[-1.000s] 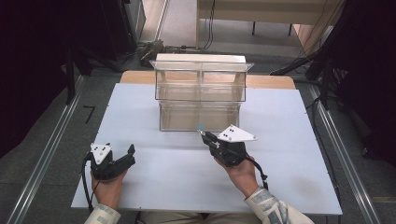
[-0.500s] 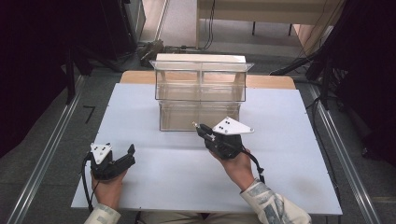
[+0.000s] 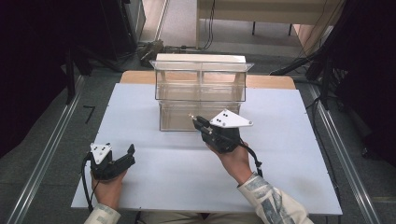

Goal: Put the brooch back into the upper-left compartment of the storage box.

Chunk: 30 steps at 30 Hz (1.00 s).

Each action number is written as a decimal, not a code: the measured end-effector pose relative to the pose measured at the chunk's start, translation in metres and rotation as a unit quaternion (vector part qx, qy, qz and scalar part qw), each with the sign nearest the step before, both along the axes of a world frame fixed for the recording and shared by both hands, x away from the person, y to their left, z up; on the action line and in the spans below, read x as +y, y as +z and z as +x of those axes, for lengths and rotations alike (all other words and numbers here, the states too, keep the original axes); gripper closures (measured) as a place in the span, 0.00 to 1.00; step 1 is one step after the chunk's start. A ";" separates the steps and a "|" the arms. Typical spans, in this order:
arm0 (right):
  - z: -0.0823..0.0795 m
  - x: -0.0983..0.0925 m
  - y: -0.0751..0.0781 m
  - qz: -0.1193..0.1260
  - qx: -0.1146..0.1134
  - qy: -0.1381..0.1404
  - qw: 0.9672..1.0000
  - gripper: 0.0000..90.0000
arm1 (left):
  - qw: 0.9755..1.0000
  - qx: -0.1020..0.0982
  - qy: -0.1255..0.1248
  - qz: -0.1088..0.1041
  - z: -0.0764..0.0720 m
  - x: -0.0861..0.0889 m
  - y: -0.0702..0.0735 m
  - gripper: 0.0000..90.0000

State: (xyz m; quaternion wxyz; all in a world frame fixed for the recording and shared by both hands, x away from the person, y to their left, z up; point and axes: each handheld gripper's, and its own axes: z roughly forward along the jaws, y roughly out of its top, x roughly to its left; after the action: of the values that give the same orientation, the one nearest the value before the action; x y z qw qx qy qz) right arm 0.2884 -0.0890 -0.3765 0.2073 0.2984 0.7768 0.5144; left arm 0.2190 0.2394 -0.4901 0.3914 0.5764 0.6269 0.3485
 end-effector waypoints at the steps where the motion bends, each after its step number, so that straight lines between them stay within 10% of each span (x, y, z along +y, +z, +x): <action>1: 0.002 0.001 0.003 0.002 -0.002 -0.002 1.000 0.87 | 1.000 0.000 0.000 0.000 0.000 0.000 0.000 0.17; 30: 0.019 0.015 0.030 0.033 -0.035 -0.018 0.999 0.87 | 1.000 -0.002 -0.002 0.000 0.000 0.000 0.000 0.17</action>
State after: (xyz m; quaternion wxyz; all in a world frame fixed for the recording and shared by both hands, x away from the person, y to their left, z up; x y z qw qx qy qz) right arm 0.3075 -0.0741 -0.3468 0.2333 0.3012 0.7462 0.5459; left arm 0.2190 0.2394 -0.4899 0.3930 0.5771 0.6249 0.3492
